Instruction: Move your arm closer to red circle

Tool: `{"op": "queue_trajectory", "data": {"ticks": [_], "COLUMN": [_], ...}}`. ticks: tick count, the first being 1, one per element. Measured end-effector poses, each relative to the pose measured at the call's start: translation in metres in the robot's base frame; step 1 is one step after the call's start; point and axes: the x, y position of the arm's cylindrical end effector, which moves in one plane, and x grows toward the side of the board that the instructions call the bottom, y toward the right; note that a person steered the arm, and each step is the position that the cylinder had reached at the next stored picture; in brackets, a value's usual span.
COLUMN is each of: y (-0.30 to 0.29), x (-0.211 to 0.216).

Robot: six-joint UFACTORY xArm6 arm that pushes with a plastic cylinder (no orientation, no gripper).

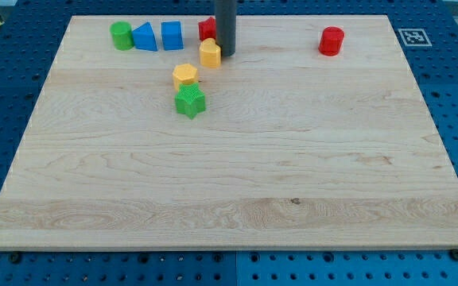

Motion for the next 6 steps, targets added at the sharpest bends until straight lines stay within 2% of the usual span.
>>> {"op": "queue_trajectory", "data": {"ticks": [3, 5, 6], "y": [-0.05, -0.034, -0.001], "x": [0.0, 0.001, 0.004]}}
